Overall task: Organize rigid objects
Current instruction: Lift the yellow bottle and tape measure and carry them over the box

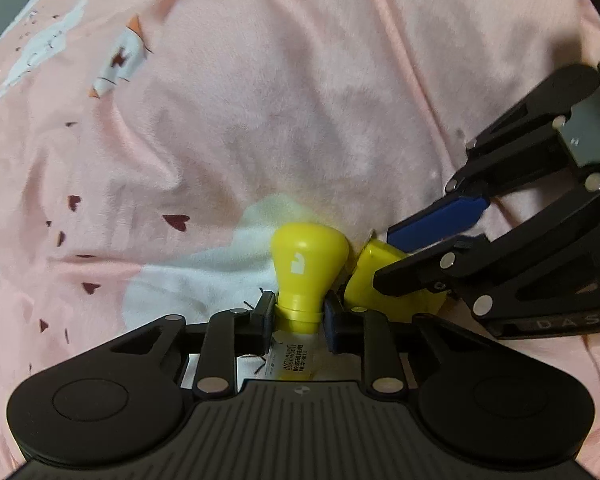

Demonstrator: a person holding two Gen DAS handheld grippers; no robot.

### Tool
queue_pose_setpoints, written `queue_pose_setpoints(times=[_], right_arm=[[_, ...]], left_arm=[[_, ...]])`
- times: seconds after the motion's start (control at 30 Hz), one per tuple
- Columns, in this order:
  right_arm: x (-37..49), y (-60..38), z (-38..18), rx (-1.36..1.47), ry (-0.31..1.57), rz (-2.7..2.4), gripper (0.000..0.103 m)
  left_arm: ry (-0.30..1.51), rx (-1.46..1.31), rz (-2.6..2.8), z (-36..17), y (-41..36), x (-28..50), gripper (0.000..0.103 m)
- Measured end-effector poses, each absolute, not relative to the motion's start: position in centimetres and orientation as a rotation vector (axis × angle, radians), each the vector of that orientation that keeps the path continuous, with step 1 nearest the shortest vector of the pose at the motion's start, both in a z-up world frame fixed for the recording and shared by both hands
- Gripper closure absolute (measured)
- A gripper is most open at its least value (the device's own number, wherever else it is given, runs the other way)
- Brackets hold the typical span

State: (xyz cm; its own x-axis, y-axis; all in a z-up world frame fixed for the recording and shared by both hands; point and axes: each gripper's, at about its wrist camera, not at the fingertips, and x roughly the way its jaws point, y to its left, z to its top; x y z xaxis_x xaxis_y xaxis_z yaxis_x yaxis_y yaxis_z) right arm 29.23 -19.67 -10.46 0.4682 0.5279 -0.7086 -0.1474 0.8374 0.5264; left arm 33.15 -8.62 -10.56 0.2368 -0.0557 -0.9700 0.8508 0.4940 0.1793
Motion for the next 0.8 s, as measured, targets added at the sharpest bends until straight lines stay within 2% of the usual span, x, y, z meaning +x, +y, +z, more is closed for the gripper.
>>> queue_pose_setpoints(times=[0.4,0.8], right_arm=[[24.0,-19.5,-5.5,0.345,0.850,0.409,0.085],[18.7,-16.9,3.5,0.243,0.653,0.536,0.085]], left_arm=[[1.058,0.714,-0.718,-2.4,-5.8,28.6,0.076],[0.940,0.626,-0.645,5.4,-1.3,23.3,0.076]])
